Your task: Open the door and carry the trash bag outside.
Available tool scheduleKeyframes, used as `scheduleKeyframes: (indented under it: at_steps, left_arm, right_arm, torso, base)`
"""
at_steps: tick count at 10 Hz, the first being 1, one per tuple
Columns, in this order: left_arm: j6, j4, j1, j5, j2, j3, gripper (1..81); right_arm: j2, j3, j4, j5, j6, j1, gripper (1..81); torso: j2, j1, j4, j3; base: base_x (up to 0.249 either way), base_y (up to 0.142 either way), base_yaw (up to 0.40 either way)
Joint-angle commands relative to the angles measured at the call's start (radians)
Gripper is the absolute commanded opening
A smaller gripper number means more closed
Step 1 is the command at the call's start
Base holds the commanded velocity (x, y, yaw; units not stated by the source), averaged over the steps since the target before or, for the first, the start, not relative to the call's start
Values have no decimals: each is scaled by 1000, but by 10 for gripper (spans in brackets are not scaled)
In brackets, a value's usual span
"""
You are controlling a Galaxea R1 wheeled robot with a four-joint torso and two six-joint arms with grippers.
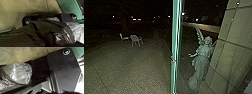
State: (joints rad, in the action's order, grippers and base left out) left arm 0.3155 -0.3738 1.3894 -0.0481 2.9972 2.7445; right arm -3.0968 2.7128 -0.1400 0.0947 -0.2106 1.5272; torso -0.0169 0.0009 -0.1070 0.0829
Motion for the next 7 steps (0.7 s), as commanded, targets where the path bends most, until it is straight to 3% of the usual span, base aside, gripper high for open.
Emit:
scheduleKeyframes:
  at_steps: [1, 7]
  left_arm:
    - [4, -7, -52, -64, -4, 1, 10]
    - [4, -7, -52, -64, -4, 1, 10]
  right_arm:
    - [-7, -12, -10, -55, 8, -35, 811]
    - [-7, -12, -10, -55, 7, -35, 811]
  torso:
    - [0, 0, 0, 0]
    - [0, 0, 0, 0]
  base:
    - [92, 0, 0]
    - [91, 0, 0]
